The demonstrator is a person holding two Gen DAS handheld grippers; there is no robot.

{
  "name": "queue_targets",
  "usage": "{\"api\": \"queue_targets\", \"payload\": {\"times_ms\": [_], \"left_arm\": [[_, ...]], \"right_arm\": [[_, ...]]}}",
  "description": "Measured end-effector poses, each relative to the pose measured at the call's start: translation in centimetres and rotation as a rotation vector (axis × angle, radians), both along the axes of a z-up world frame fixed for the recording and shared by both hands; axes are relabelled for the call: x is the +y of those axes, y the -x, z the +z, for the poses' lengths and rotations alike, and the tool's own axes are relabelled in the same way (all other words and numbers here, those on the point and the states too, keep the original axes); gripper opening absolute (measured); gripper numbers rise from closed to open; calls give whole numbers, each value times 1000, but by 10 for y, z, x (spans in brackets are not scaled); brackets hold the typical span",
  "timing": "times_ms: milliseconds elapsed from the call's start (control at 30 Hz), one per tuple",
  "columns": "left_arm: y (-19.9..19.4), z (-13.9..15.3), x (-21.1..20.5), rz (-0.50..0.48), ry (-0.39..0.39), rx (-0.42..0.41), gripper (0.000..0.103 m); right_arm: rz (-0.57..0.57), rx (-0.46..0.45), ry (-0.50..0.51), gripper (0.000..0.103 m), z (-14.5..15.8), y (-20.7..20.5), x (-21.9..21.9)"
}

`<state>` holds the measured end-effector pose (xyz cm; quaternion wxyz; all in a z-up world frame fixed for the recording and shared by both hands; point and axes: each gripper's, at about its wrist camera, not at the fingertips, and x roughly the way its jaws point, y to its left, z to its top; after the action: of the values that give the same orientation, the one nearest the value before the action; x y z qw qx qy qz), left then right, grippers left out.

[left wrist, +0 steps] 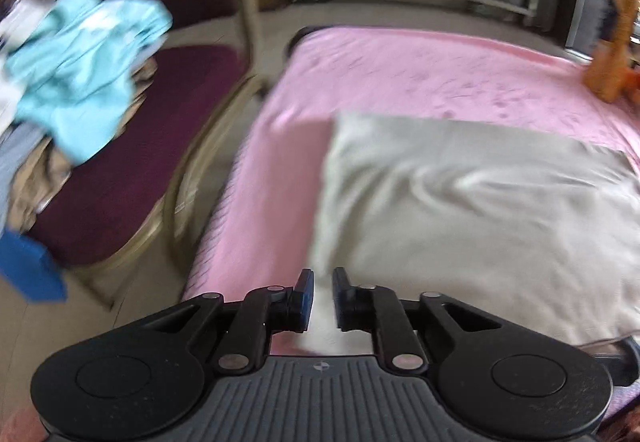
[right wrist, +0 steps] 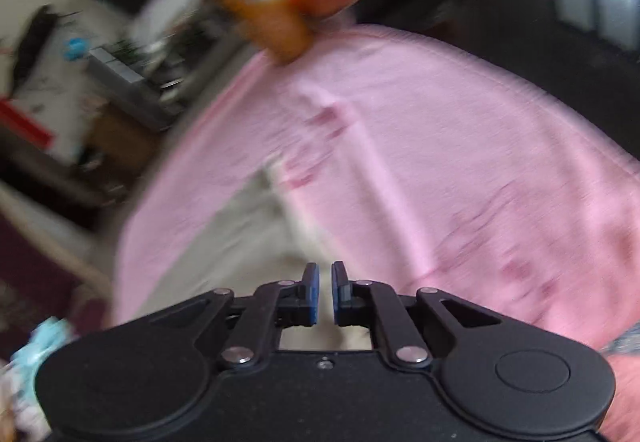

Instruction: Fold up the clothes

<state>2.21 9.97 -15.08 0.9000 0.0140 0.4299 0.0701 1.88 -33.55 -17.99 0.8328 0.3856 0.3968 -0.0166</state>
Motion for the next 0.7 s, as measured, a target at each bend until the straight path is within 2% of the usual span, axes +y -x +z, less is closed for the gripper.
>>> {"api": "queue_targets", "payload": {"times_ms": [133,267,300,367,500,567,600,667,700], "left_arm": [[-15,-12,-26,-102,-17,2,17],[-19,-23,-35,-135,-58,27,21],[-14,-24,-35,-130,-56,33,23],[-13,-27,-29,-107,-55,61,24],[-5,-27,-17,-60,-50,103,27],[1,-26,-13,-39,-43,114,27],[4,-25,-11,-27,-34,112,26],[11,-20,-6,-9,-10,95,24],[13,-16,-5,-6,5,71,24]], "right_arm": [[138,0,59,8,-6,-19,38],[169,62,-4,8,-26,-41,51],[153,85,-11,4,-30,-43,49],[114,98,-57,3,-34,-39,40],[20,153,-43,0,-33,-20,22],[-59,173,20,0,-30,-10,12],[-101,180,63,7,-27,-4,8],[-180,189,143,12,-22,7,1],[-184,171,149,12,-21,11,0]]}}
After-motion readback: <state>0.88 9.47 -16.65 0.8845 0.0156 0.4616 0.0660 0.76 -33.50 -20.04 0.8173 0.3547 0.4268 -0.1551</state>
